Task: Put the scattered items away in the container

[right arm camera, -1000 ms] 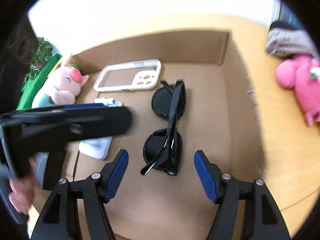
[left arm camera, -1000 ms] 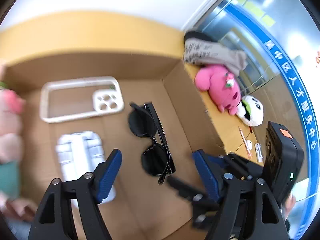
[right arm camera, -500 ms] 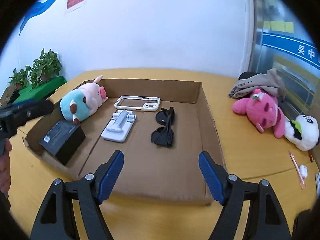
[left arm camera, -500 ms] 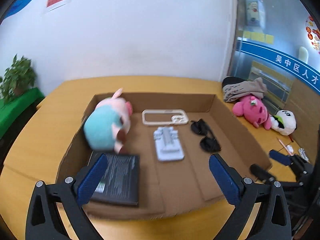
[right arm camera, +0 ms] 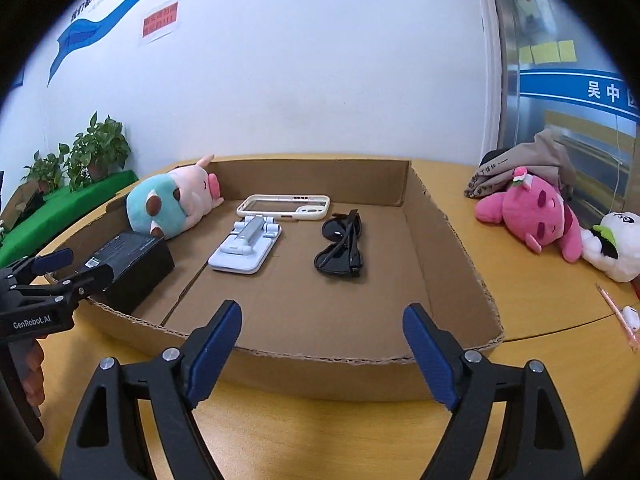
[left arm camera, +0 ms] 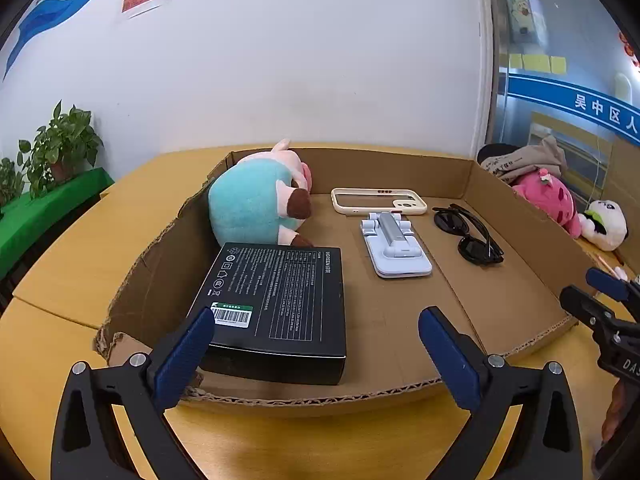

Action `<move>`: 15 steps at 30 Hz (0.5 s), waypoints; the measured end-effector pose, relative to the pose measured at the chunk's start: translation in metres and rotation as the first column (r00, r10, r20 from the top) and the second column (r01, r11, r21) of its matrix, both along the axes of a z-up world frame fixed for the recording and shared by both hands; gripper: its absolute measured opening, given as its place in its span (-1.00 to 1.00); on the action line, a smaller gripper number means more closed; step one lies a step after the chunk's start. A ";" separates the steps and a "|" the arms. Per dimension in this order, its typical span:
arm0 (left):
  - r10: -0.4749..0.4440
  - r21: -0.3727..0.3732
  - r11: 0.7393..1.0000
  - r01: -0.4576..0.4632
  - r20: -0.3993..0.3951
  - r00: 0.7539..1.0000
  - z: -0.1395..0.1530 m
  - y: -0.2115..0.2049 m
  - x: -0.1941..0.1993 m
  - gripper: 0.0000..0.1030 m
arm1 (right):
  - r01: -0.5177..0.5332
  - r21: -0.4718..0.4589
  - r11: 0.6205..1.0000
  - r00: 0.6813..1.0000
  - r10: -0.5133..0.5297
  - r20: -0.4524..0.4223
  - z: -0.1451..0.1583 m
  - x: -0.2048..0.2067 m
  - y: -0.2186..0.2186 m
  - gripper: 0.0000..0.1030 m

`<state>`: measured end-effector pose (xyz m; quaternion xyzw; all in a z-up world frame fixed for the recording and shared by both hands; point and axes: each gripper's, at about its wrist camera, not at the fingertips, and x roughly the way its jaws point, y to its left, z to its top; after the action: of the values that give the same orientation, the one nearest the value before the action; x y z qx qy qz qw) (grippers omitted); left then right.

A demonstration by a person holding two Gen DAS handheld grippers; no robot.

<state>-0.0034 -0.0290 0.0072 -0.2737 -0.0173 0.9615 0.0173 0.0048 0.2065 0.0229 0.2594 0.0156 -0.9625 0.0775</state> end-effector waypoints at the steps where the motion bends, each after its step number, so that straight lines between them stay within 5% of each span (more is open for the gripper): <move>1: 0.011 0.002 1.000 -0.011 -0.014 1.000 -0.002 0.000 0.000 1.00 | -0.003 -0.001 1.000 1.000 0.003 -0.011 -0.001 0.001 0.000 0.61; 15: 0.025 0.019 1.000 -0.025 -0.023 0.999 -0.004 -0.001 0.000 1.00 | -0.028 -0.011 1.000 0.999 0.027 -0.028 -0.002 0.002 0.000 0.77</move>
<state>-0.0038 -0.0298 0.0033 -0.2623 -0.0297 0.9645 0.0081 0.0065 0.2062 0.0209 0.2453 0.0146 -0.9650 0.0920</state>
